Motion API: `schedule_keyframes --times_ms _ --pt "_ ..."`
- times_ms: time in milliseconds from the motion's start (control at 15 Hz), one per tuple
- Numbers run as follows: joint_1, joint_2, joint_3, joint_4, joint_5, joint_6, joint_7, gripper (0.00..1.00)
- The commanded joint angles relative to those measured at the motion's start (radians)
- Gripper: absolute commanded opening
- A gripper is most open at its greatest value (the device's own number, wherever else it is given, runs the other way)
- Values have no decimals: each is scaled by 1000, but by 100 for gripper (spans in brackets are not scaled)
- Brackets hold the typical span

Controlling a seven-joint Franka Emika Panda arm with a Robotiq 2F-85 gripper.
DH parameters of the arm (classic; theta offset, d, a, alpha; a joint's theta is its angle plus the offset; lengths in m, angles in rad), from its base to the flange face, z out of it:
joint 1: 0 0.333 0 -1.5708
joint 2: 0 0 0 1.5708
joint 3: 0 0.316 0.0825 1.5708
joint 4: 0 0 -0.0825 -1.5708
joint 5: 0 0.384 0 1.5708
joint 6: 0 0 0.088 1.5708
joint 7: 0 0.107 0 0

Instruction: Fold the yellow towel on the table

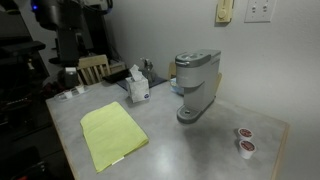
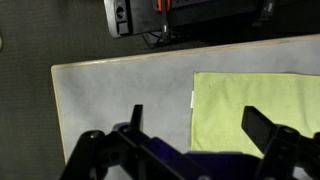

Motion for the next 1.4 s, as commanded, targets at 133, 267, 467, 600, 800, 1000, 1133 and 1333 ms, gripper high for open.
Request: schedule_keyframes --times_ms 133,267,467,600,800,1000,1133,1333 --pt "7 196 -19 8 6 64 -14 100" --pt "7 261 -24 19 11 72 -22 100" --pt "5 352 -30 37 16 82 -22 100" --pt "3 403 -36 50 17 85 -25 100" --pt "1 481 -46 80 26 78 -30 100" --pt "0 553 -52 110 39 72 -39 100" --pt "-3 585 -56 131 57 62 -52 100" --pt "8 562 -54 110 47 71 -28 100"
